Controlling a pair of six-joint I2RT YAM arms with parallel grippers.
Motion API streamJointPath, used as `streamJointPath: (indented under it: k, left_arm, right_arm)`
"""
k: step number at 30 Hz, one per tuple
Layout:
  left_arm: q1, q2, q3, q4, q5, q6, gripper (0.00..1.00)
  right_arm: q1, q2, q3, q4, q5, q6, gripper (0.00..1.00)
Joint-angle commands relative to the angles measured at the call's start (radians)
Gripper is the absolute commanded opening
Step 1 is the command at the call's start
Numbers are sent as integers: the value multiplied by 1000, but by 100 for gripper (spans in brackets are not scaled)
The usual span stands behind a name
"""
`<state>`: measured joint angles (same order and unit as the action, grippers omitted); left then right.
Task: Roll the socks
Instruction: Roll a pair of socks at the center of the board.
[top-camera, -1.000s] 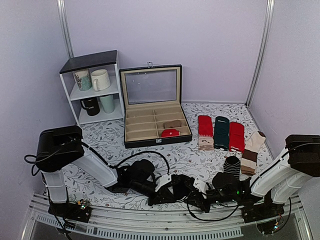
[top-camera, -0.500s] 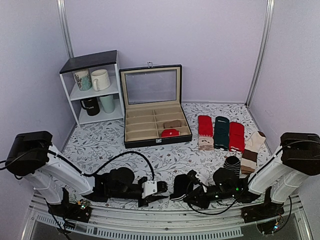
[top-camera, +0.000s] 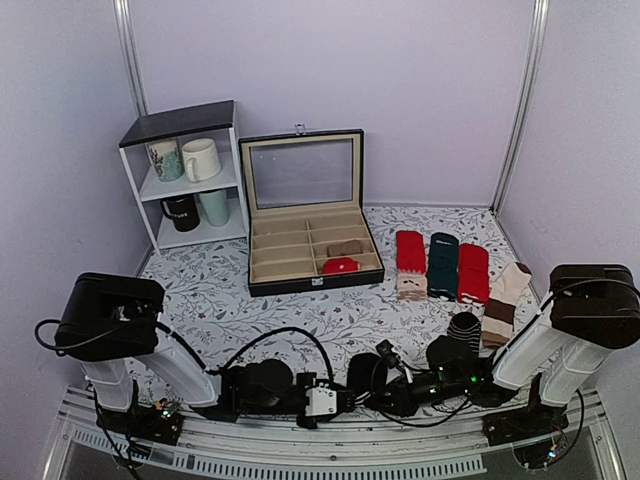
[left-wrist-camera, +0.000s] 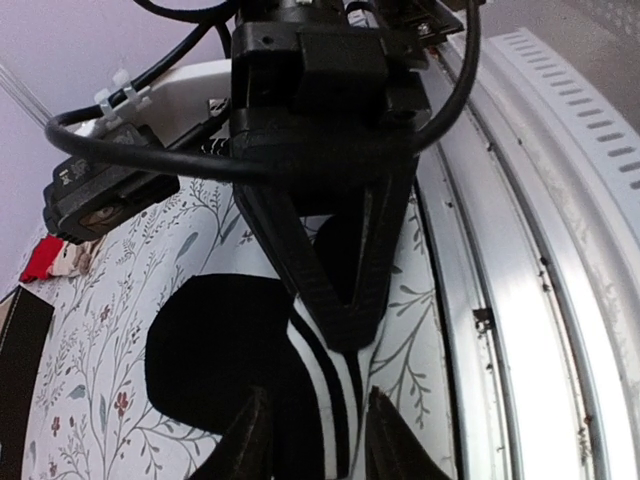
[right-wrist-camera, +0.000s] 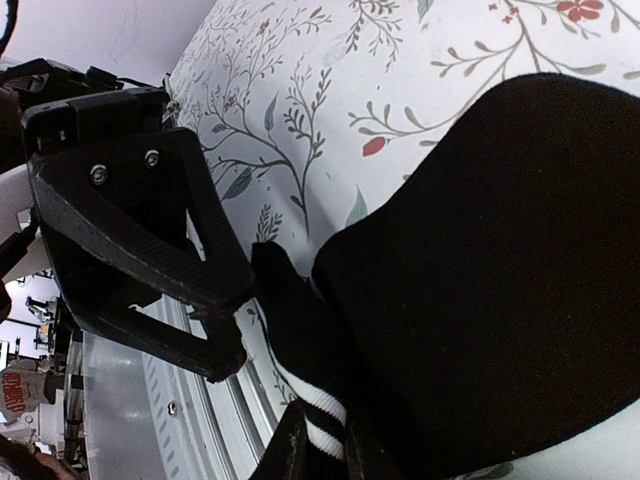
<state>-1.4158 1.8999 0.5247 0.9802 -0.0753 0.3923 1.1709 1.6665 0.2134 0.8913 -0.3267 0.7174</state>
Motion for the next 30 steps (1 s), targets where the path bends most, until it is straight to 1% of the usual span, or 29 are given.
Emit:
streamJointPath:
  k: [1,3,7,11,14,17,19,22,23,24,27,30]
  left_arm:
    - [-7,19,-5,80,-44,18,33]
    - [-7,31,12,54,-51,19,34]
    - [-8,50,53,-59,-34,1,34]
    - [-8,47,58,-106,2,-35,34]
    - [-6,57,71,-145,-10,-64,34]
    - [-7,107,95,-193,-25,-88,33]
    - [-7,116,102,-213,-11,-103,30]
    - [-8,116,99,-213,21,-112,20]
    - [-7,115,99,-217,28,-113,12]
    - [-6,116,101,-222,31,-113,1]
    - [-2,111,104,-247,44,-118,0]
    - [9,87,109,-294,74,-152,0]
  right_arm:
    - [8,42,-51,-219,-30,21,12]
    - [8,42,-51,-220,-31,19,12]
    - [6,38,-52,-221,-32,16,12]
    - [6,37,-57,-221,-30,14,12]
    - [5,35,-58,-220,-29,13,12]
    - [2,33,-59,-220,-30,11,12]
    - [-1,33,-56,-222,-36,8,12]
    - [-4,33,-54,-222,-43,7,12]
    - [-5,32,-55,-221,-44,6,12]
    - [-5,31,-55,-222,-44,7,12]
    - [-10,16,-55,-223,-43,5,12]
    - [-18,-14,-56,-235,-40,0,15]
